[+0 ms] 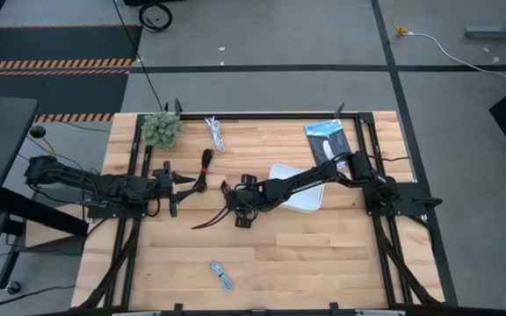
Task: Pick and place USB-C Cables
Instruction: Put the bottom black charger cable into the white bin
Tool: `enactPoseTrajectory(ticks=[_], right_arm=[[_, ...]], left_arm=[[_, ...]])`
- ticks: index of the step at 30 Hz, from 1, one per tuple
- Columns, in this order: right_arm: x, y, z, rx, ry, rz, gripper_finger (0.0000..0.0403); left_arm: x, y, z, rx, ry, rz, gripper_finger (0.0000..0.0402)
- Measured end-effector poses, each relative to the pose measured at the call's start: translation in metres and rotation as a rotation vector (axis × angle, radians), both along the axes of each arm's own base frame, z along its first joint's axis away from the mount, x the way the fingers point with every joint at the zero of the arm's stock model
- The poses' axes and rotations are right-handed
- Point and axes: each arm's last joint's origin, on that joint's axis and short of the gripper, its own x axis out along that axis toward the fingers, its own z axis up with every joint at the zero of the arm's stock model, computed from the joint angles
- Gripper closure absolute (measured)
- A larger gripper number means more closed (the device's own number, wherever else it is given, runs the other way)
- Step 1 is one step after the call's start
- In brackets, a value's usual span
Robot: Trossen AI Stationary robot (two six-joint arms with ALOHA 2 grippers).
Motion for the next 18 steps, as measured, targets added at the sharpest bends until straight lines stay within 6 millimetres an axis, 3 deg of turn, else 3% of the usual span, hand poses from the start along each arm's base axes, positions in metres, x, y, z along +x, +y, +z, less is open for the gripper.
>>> enactPoseTrajectory(ticks=[6,13,18], right_arm=[[-0.006,0.011,0.017,-0.021,0.006,0.069,0.0365],[-0.025,0.024,0.076,-0.080,-0.056,0.097,0.0358],[-0.050,0.036,0.122,-0.148,-0.107,0.094,0.0359]], left_arm=[[0.000,0.000,0.000,0.000,0.000,0.000,0.0230],[0.000,0.000,0.000,0.000,-0.001,0.000,0.0230],[0.000,0.000,0.000,0.000,-0.001,0.000,0.0230]])
